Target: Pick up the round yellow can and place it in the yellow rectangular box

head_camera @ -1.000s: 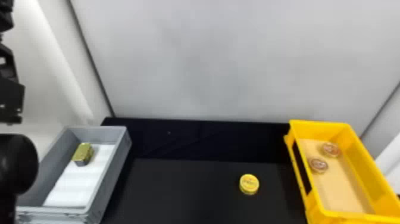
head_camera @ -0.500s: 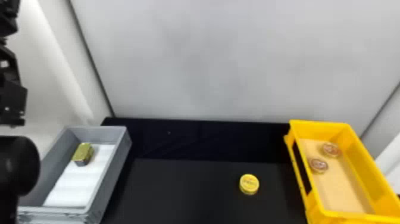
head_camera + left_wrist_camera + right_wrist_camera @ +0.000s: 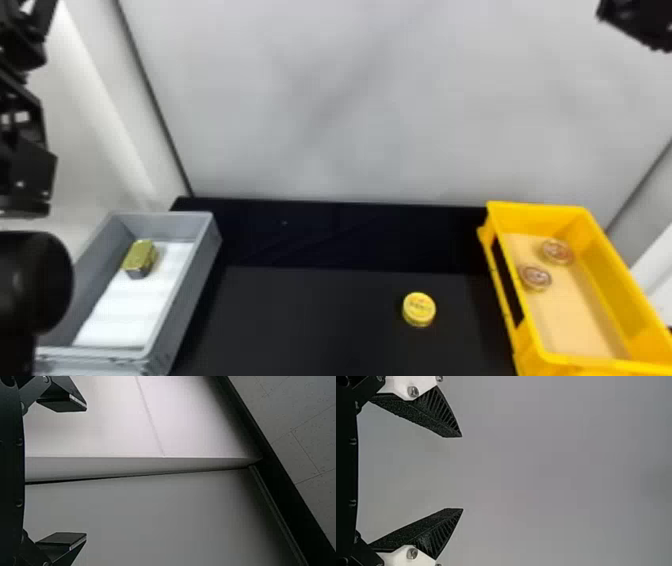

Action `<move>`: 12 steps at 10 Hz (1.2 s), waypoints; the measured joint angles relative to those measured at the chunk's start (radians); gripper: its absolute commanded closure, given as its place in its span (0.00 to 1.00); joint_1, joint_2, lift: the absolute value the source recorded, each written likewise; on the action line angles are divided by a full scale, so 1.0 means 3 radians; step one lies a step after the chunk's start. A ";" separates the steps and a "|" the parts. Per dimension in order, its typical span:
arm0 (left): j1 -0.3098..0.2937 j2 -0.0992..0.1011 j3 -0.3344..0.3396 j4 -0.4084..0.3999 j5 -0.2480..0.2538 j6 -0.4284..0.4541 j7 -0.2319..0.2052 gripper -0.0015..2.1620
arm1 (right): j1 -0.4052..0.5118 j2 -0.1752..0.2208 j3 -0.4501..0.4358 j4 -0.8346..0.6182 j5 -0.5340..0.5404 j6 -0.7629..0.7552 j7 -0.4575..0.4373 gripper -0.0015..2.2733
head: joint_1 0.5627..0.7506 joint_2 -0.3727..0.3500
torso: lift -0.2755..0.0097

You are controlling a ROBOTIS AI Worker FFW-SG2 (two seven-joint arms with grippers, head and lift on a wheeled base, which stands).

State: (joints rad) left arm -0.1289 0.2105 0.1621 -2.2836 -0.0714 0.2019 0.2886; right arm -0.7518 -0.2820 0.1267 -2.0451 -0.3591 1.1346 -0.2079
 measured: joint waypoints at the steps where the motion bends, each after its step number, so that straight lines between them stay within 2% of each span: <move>1: -0.0003 -0.0017 -0.0022 -0.0001 0.0009 0.0023 -0.0007 0.06 | -0.0029 0.0031 -0.0051 0.0108 -0.0102 0.0387 0.0196 0.06 | 0.53 0.59 | 0.96; 3: -0.0004 -0.0052 -0.0059 -0.0002 0.0024 0.0054 -0.0018 0.06 | 0.0111 0.0035 -0.0110 0.0280 -0.0212 0.0659 0.0422 0.06 | 0.53 0.59 | 0.96; 9: -0.0011 -0.0134 -0.0164 0.0022 0.0051 0.0079 -0.0028 0.06 | 0.0958 0.0030 -0.0036 0.0770 -0.0189 0.0653 0.0847 0.07 | 0.53 0.59 | 0.96; 10: -0.0007 -0.0139 -0.0167 0.0026 0.0054 0.0067 -0.0030 0.06 | 0.1020 0.0028 0.0031 0.0855 -0.0087 0.0633 0.0985 0.07 | 0.53 0.59 | 0.96; 12: 0.0003 -0.0141 -0.0167 0.0042 0.0066 0.0042 -0.0033 0.06 | 0.1062 0.0051 0.0199 0.1037 0.0322 0.0600 0.1501 0.07 | 0.53 0.59 | 0.96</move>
State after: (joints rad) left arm -0.1279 0.1681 0.1119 -2.2709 -0.0515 0.2145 0.2787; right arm -0.4332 -0.2668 0.1862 -1.7342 -0.2625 1.3144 0.2424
